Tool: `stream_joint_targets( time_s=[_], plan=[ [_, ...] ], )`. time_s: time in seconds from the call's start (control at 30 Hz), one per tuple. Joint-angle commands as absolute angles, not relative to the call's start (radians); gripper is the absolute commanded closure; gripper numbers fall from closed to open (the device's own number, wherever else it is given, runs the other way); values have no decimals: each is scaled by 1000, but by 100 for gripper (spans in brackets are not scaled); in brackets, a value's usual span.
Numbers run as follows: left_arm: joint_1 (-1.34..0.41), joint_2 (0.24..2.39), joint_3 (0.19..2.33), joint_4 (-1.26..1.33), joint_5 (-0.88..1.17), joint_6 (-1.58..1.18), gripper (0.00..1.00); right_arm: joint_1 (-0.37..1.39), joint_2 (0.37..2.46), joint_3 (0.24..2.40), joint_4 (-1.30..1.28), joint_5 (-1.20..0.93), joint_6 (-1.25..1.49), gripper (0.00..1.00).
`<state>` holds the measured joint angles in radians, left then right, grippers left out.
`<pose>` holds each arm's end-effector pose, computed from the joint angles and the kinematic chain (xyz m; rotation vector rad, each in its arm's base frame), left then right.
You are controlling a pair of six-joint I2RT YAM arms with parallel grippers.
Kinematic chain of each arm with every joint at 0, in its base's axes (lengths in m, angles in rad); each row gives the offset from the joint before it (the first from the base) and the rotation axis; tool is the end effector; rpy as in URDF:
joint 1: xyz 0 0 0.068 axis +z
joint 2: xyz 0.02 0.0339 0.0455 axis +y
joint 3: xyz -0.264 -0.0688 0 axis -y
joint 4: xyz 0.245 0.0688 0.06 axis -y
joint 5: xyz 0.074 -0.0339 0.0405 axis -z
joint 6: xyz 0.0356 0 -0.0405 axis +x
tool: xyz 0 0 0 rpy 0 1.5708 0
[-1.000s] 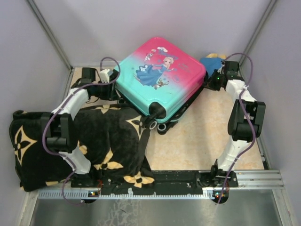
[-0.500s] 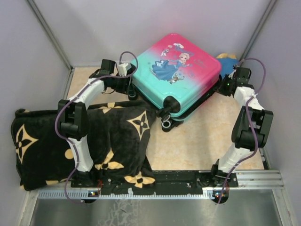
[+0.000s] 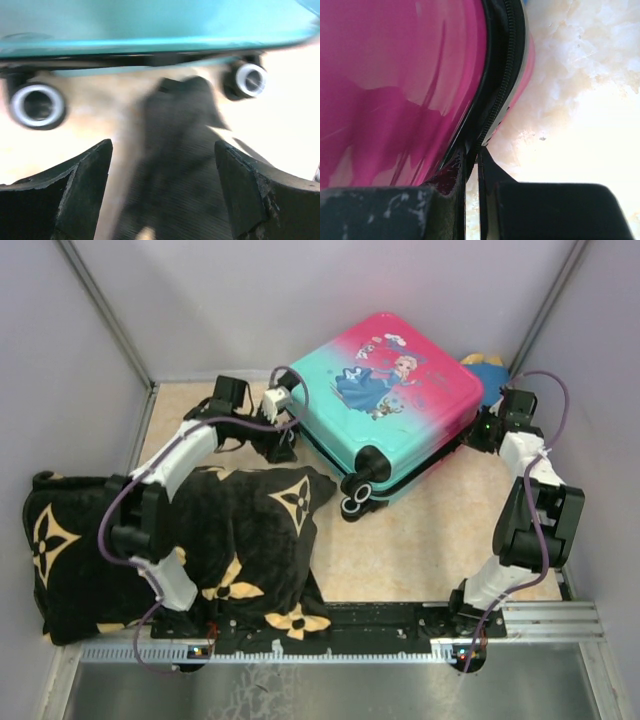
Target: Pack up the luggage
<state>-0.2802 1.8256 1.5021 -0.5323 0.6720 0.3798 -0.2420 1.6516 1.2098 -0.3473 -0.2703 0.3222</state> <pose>0.3828 -0.1332 0.2711 1.0274 2.0750 -0.7582 0.3564 -0.0782 0.2493 0.5273 2.2919 0.3578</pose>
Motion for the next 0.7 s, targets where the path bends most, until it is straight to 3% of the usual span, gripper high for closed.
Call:
stream_joint_targets(
  time_s=[0.0,0.23,0.4,0.57,0.67],
  plan=[
    [-367,1620,1328,-558,829,594,11,-226,1644,1297,-275,-360,322,100],
    [-367,1711,1229,-576,529,580,21,-227,1736,1350,-288,-338,248,100],
    [-74,1829,1336,-602,535,557,30,-242,1819,1458,-321,-341,172,100],
    [-11,1826,1464,-601,581,610,28,-245,1869,1560,-313,-368,162,100],
    [-2,1821,1560,-599,667,595,23,-245,1869,1620,-354,-422,131,84]
  ],
)
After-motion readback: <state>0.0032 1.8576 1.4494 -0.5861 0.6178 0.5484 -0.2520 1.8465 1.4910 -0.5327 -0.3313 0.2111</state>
